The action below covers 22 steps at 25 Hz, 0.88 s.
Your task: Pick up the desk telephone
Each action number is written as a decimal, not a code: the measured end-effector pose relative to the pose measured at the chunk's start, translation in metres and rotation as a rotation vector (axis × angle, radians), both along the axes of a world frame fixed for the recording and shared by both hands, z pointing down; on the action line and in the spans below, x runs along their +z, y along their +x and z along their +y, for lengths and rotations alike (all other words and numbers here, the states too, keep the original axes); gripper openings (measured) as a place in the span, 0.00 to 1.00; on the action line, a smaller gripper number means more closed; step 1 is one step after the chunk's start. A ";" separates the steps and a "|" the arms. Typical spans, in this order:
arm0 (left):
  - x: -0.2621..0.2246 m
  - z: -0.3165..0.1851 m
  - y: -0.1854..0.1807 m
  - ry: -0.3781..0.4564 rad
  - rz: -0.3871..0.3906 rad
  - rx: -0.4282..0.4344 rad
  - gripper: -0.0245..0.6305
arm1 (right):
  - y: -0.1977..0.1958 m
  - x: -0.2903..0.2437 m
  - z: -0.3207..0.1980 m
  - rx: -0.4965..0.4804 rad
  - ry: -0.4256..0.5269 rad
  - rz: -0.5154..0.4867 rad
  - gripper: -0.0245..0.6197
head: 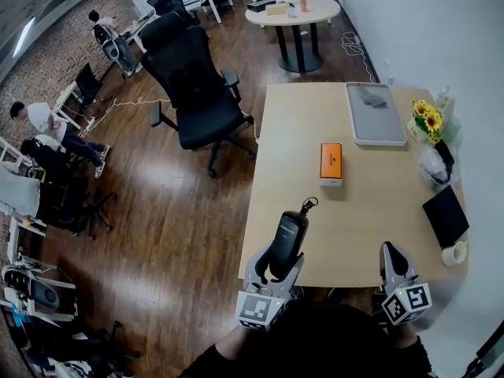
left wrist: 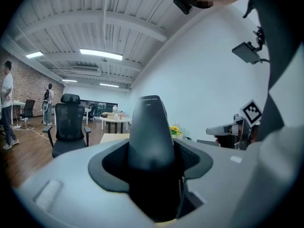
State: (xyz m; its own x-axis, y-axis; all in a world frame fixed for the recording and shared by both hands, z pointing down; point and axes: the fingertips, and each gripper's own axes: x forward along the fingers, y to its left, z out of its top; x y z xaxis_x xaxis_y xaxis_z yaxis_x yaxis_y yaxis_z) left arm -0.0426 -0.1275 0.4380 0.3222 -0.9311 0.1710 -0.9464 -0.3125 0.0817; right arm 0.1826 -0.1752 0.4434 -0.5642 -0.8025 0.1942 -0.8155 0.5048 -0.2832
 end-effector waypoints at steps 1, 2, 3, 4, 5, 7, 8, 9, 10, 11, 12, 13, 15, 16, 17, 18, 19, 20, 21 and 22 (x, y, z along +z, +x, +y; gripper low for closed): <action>0.001 0.001 0.000 -0.006 -0.003 0.003 0.44 | 0.000 -0.001 0.000 0.002 0.003 -0.001 0.04; 0.002 0.002 0.001 -0.012 -0.005 0.006 0.44 | 0.000 -0.002 0.000 0.002 0.005 -0.002 0.04; 0.002 0.002 0.002 -0.013 -0.007 0.010 0.44 | 0.000 -0.003 0.000 0.001 0.007 -0.002 0.04; 0.001 0.002 0.003 -0.008 -0.007 0.013 0.44 | -0.001 -0.003 0.000 -0.003 0.009 -0.001 0.04; 0.000 0.001 0.003 0.001 -0.005 0.013 0.44 | -0.003 -0.003 0.001 -0.008 0.011 0.002 0.04; -0.001 0.000 0.003 0.009 -0.004 0.012 0.44 | -0.005 -0.003 0.001 -0.018 0.015 0.005 0.04; -0.001 0.000 0.002 0.006 -0.006 0.011 0.44 | -0.006 -0.002 0.000 -0.021 0.016 0.005 0.04; 0.001 0.000 0.002 0.001 -0.009 0.009 0.44 | -0.006 -0.002 0.000 -0.022 0.016 0.005 0.04; 0.001 0.000 0.001 -0.003 -0.011 0.008 0.44 | -0.007 -0.001 0.000 -0.022 0.015 0.005 0.04; 0.002 0.000 0.001 -0.006 -0.011 0.008 0.44 | -0.007 -0.001 -0.001 -0.022 0.014 0.005 0.04; 0.003 0.000 0.000 -0.011 -0.013 0.008 0.44 | -0.007 -0.001 -0.001 -0.022 0.014 0.005 0.04; 0.004 0.001 0.000 -0.017 -0.016 0.008 0.44 | -0.008 -0.001 0.000 -0.022 0.013 0.005 0.04; 0.005 0.002 0.000 -0.020 -0.019 0.009 0.44 | -0.008 0.000 0.000 -0.023 0.012 0.006 0.04; 0.005 0.002 0.000 -0.021 -0.020 0.009 0.44 | -0.007 0.000 0.000 -0.023 0.012 0.006 0.04; 0.005 0.002 0.001 -0.021 -0.023 0.010 0.44 | -0.007 0.000 0.000 -0.022 0.012 0.006 0.04; 0.005 0.002 0.001 -0.020 -0.025 0.012 0.44 | -0.007 -0.001 0.000 -0.022 0.013 0.006 0.04; 0.005 0.002 0.001 -0.017 -0.026 0.013 0.44 | -0.007 -0.001 0.000 -0.023 0.013 0.006 0.04; 0.003 0.001 0.002 -0.008 -0.023 0.012 0.44 | -0.007 -0.001 0.000 -0.023 0.013 0.006 0.04; 0.001 0.001 0.002 0.002 -0.019 0.010 0.44 | -0.007 -0.001 0.000 -0.023 0.013 0.006 0.04; 0.001 0.001 0.002 0.007 -0.016 0.009 0.44 | -0.007 -0.001 0.001 -0.022 0.014 0.007 0.04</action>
